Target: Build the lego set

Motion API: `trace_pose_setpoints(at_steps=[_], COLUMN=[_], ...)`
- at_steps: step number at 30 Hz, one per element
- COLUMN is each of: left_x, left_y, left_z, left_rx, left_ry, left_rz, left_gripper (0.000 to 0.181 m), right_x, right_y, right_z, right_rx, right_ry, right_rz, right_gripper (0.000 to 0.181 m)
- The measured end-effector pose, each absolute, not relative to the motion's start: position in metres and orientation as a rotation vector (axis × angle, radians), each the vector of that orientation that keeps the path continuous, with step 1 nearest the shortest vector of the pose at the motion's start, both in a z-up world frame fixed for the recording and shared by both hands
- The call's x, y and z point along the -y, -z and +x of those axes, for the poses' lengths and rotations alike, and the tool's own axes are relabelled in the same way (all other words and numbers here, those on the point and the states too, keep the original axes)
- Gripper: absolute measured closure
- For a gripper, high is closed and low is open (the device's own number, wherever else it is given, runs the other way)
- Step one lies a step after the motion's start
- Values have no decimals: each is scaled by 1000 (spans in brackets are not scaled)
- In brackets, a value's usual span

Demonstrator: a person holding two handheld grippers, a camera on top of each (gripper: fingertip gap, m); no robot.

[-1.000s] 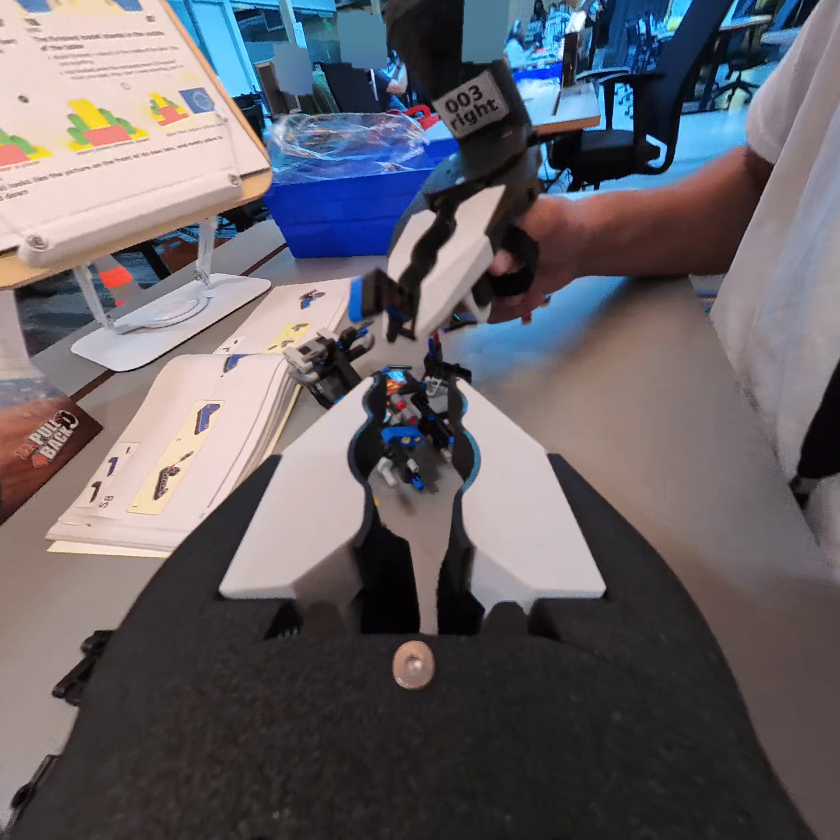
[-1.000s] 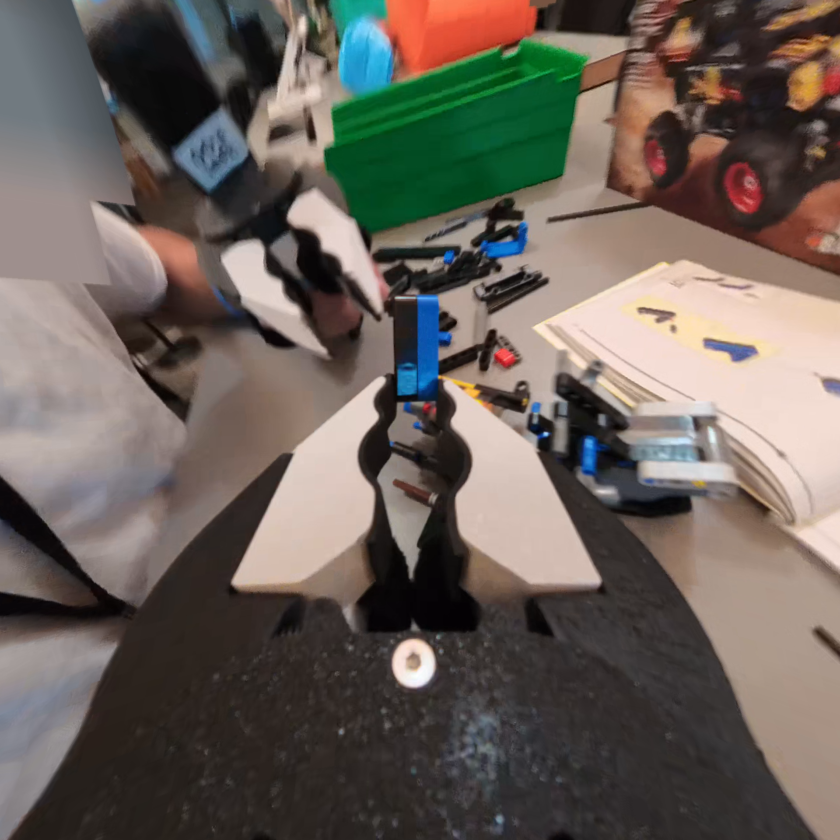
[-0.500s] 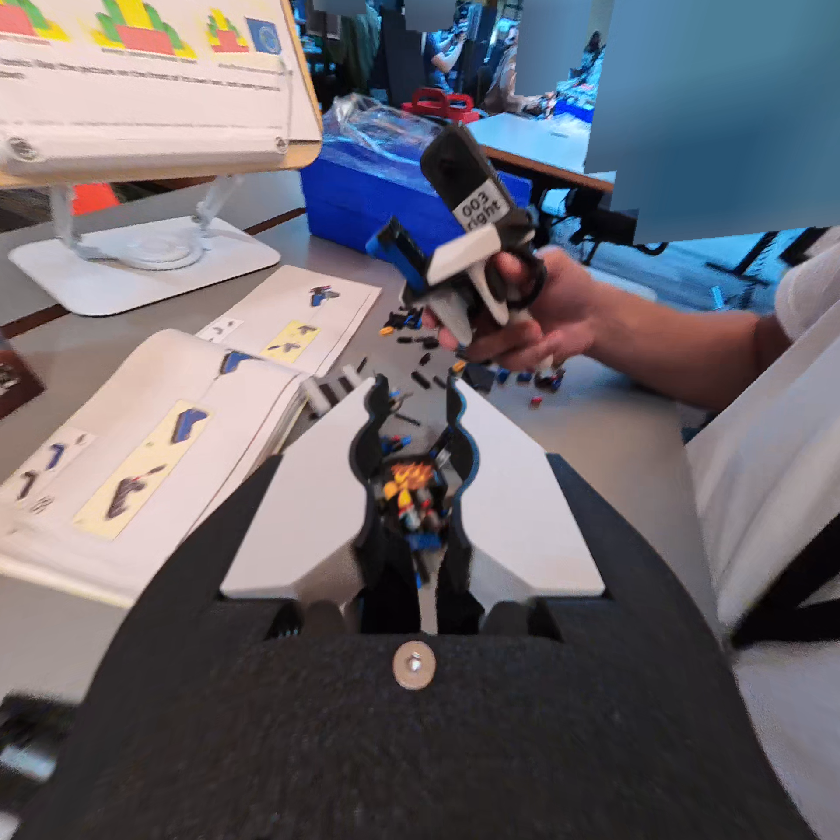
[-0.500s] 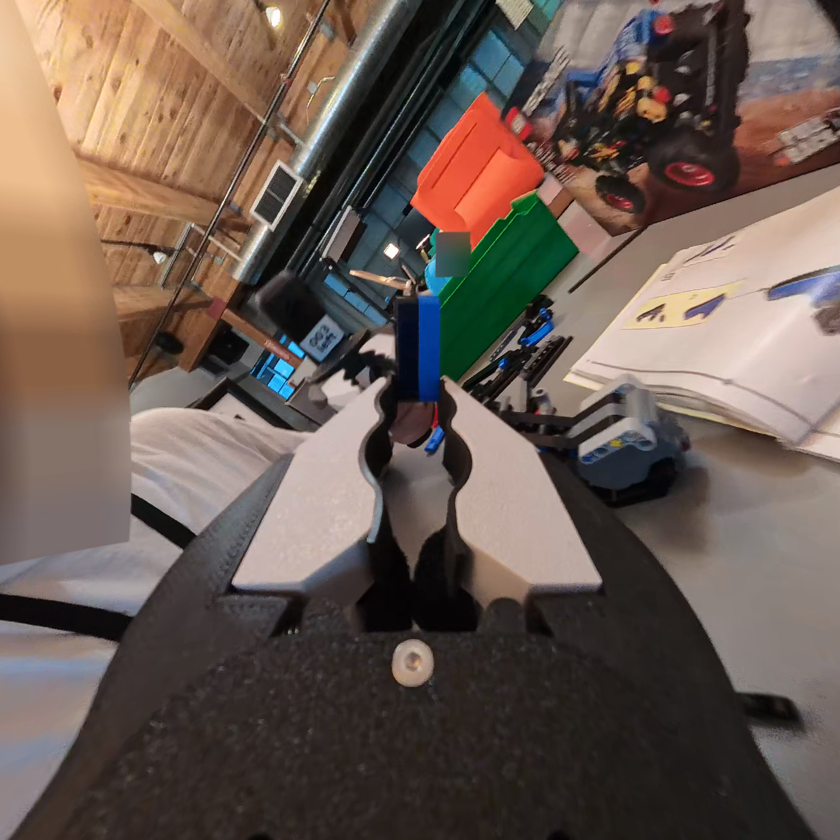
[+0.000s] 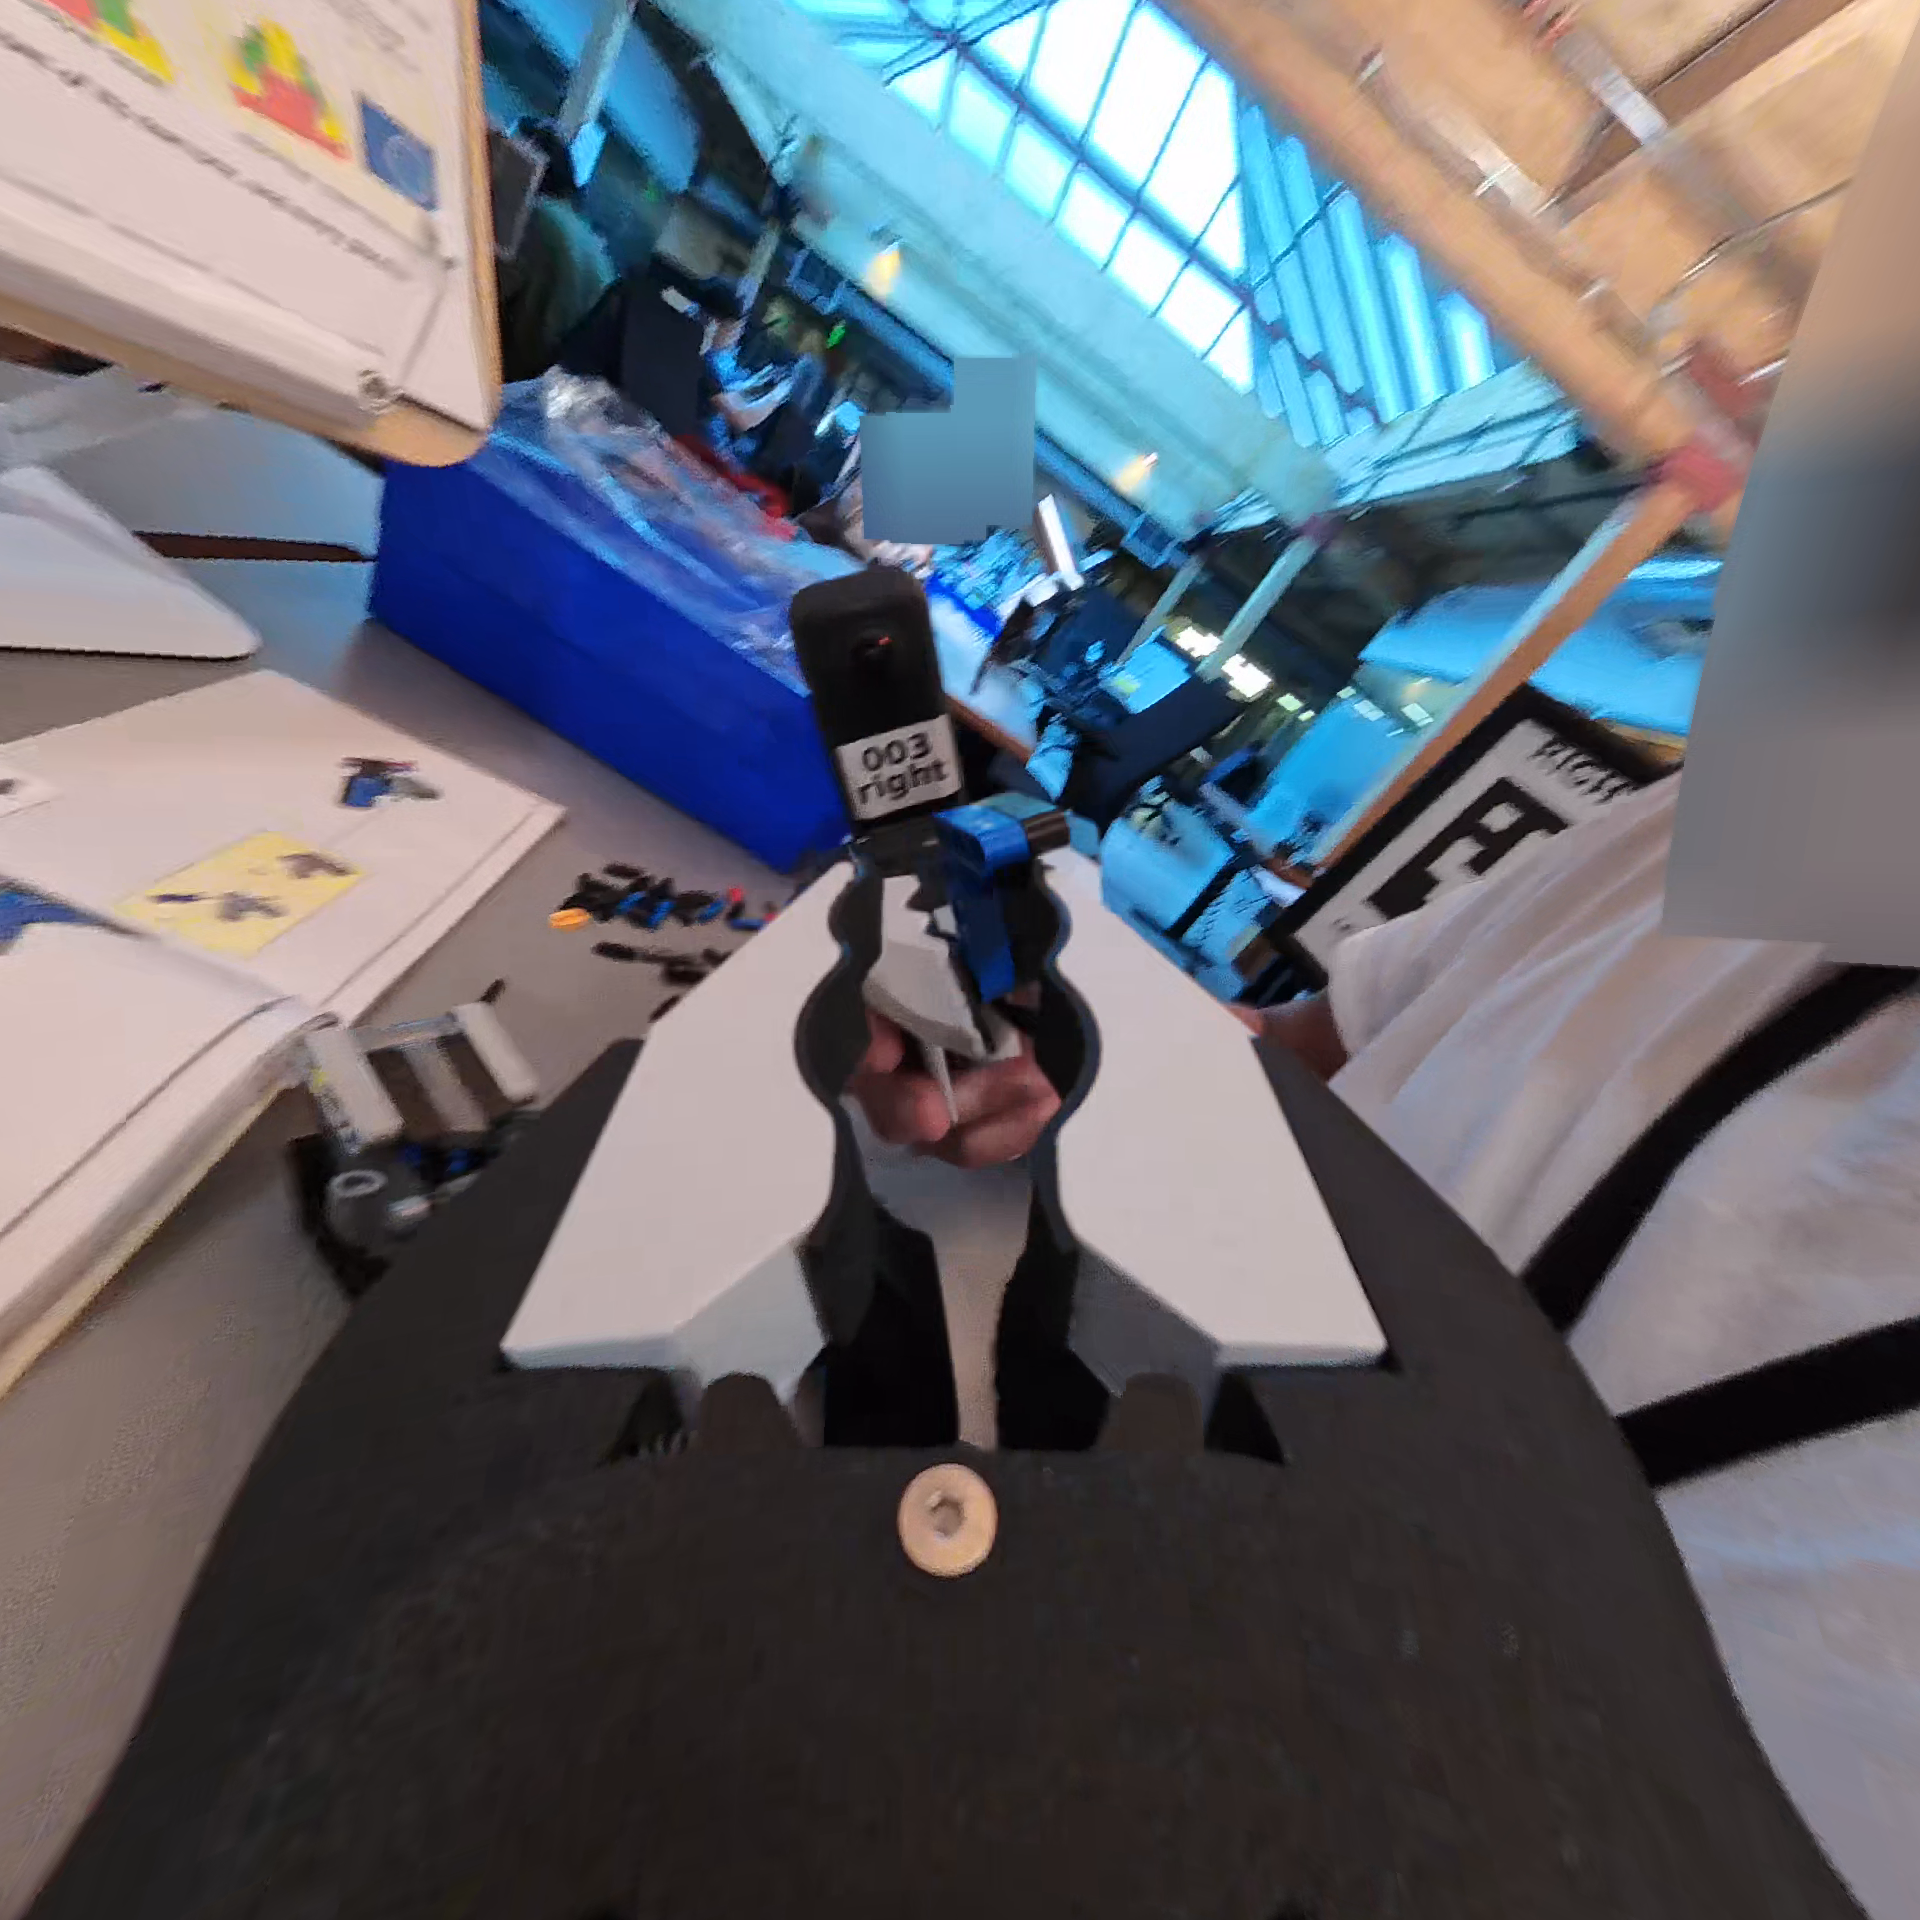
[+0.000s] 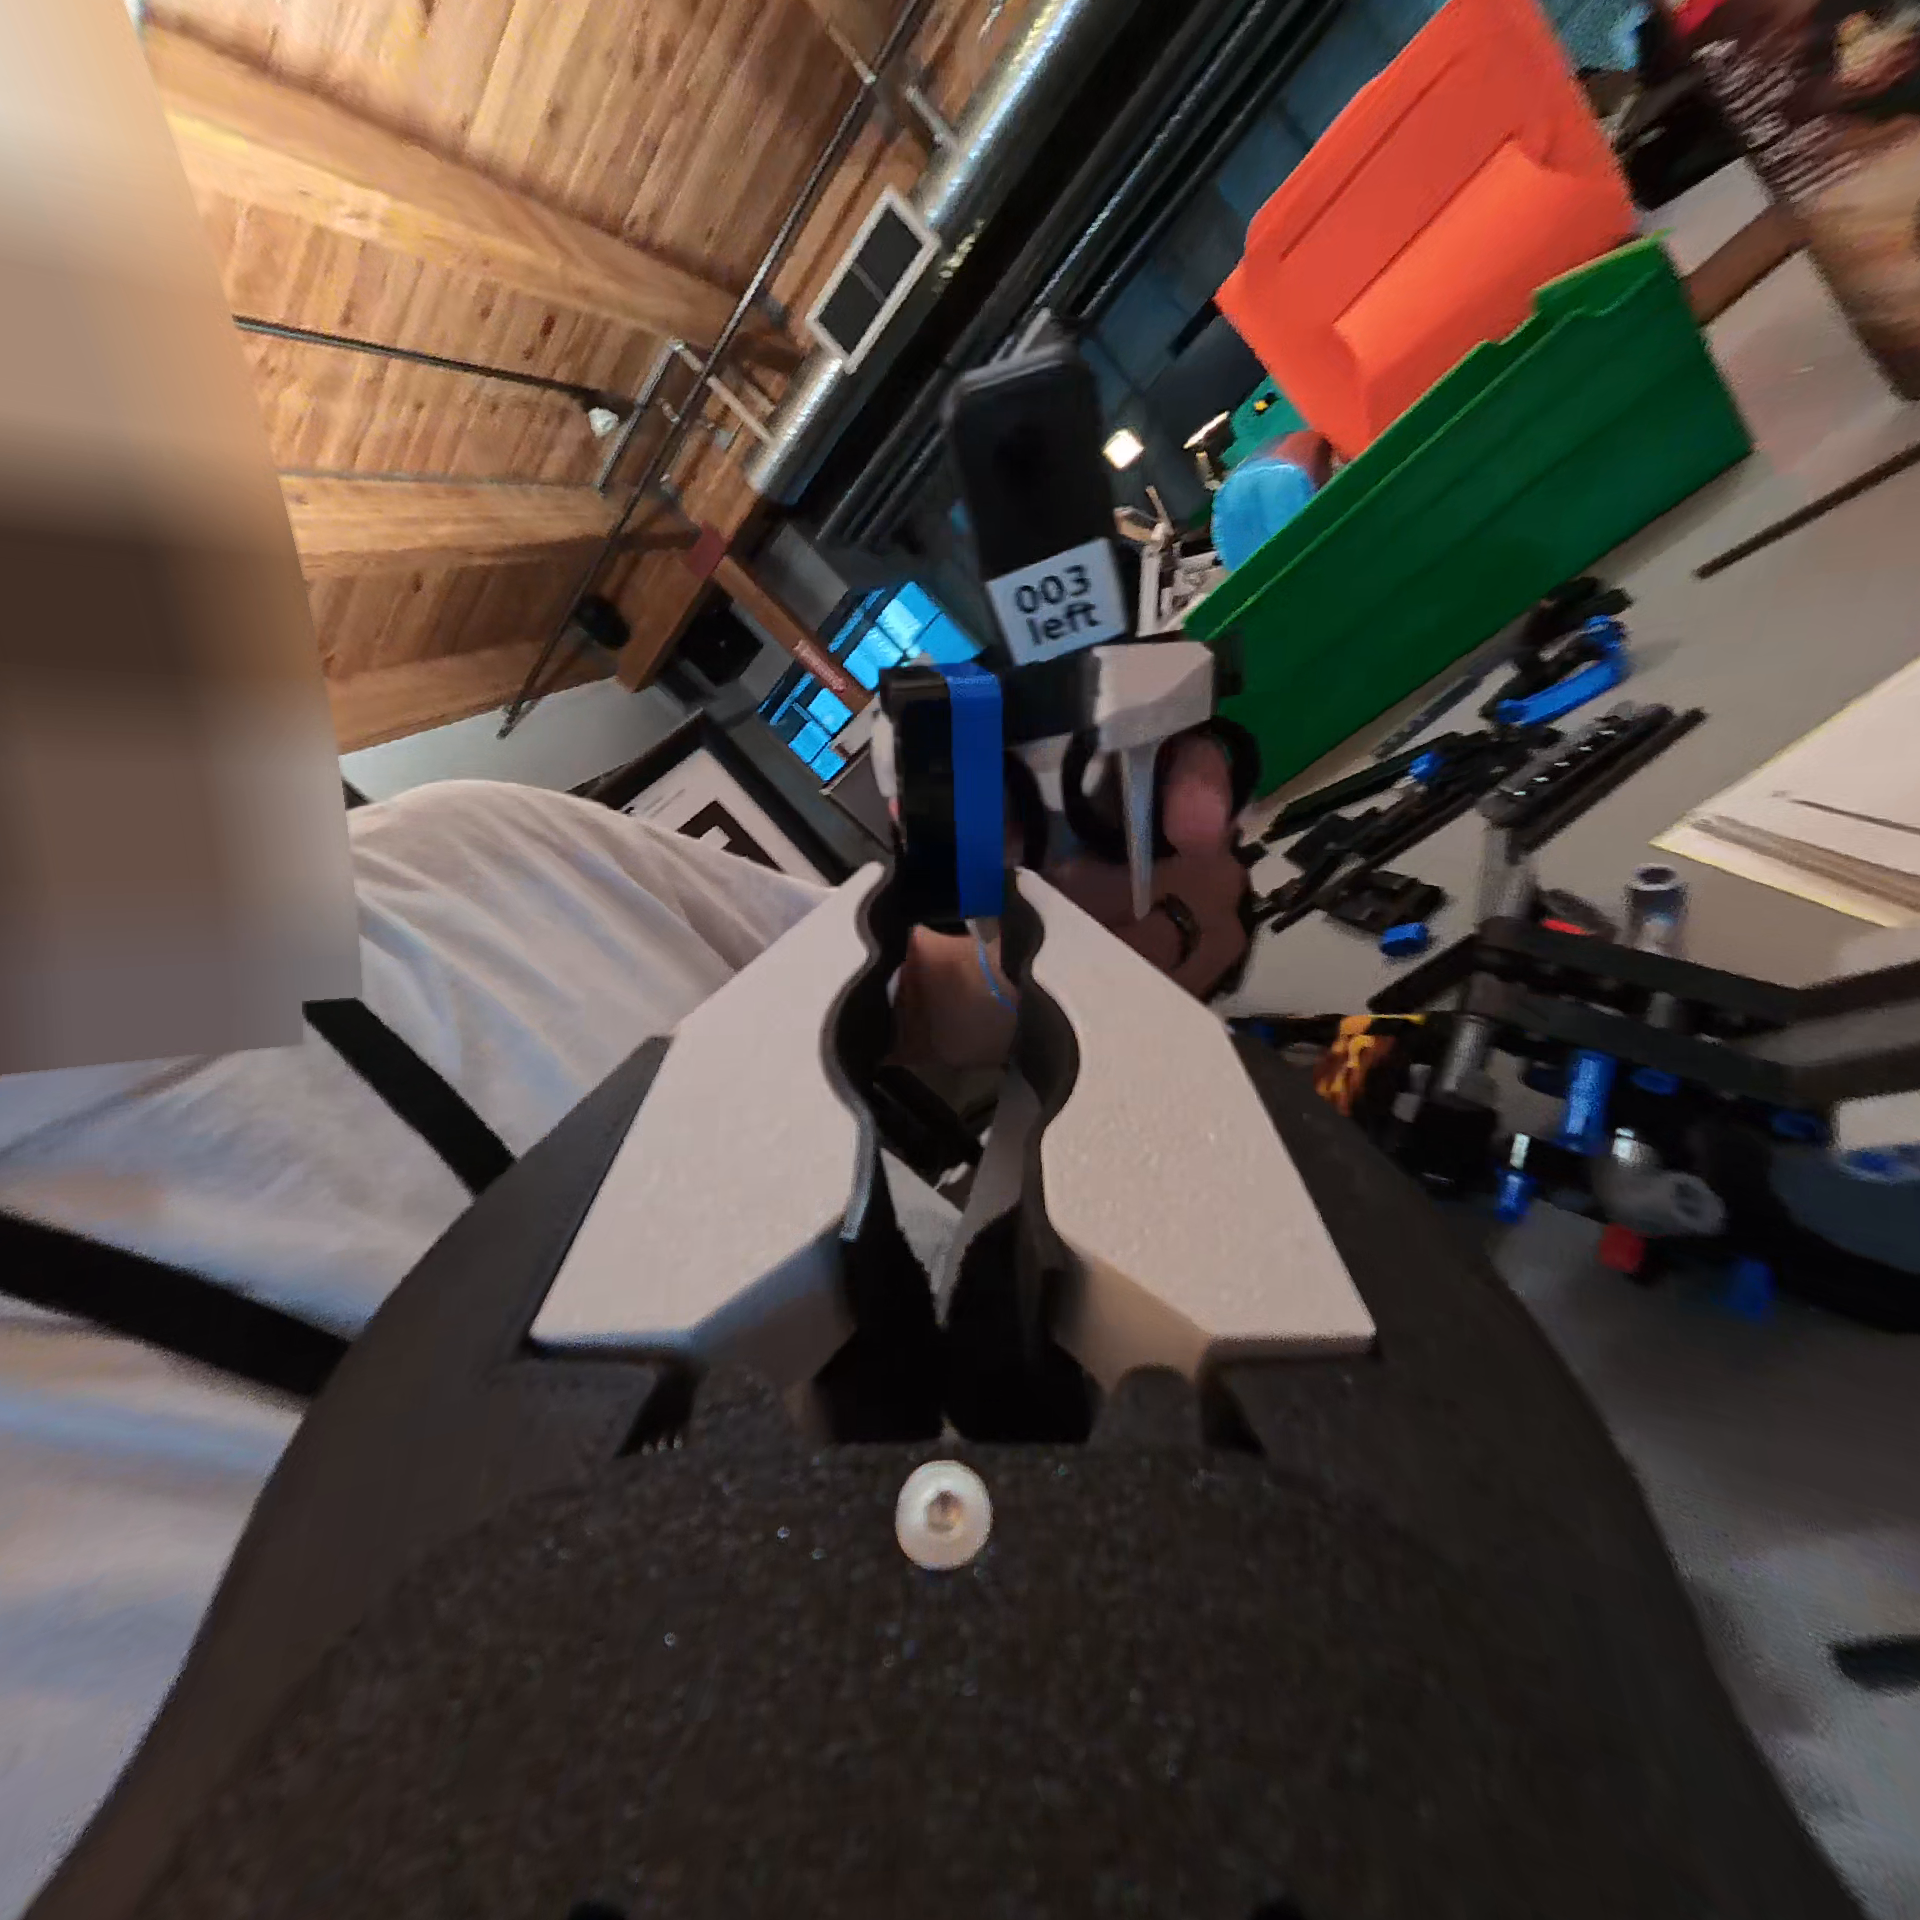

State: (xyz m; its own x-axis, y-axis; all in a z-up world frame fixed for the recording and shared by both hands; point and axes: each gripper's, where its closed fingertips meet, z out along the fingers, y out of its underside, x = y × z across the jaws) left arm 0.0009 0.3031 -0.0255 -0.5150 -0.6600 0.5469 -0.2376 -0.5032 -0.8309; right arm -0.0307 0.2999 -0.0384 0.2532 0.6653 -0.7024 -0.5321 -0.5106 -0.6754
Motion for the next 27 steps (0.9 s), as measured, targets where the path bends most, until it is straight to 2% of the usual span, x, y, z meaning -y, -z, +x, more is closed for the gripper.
trace_pose_setpoints(at_steps=[3,17,19,20,22,27], left_x=[-294,-271,-279,-286,-307,-343], left_y=[21,18,18,18,22,52], left_z=[-8,-30,-27,-24,-17,-3], left_rx=[-1372,-1437,-1420,-1412,-1395,-1573], left_ry=[2231,2558,2472,2401,2186,1299], left_rz=[-1300,-1210,-1195,-1197,-1209,-1072], left_gripper=[165,168,169,176,176,176], right_x=[-296,-277,-285,-290,-300,-318], right_y=[38,31,34,37,45,55], right_z=[-41,-65,-60,-56,-43,-4], right_rx=[165,324,281,260,215,99], right_ry=[-1520,-1599,-1528,-1488,-1384,-1099], right_rz=[-1504,-1442,-1477,-1503,-1568,-1666], right_gripper=[165,166,162,155,143,142])
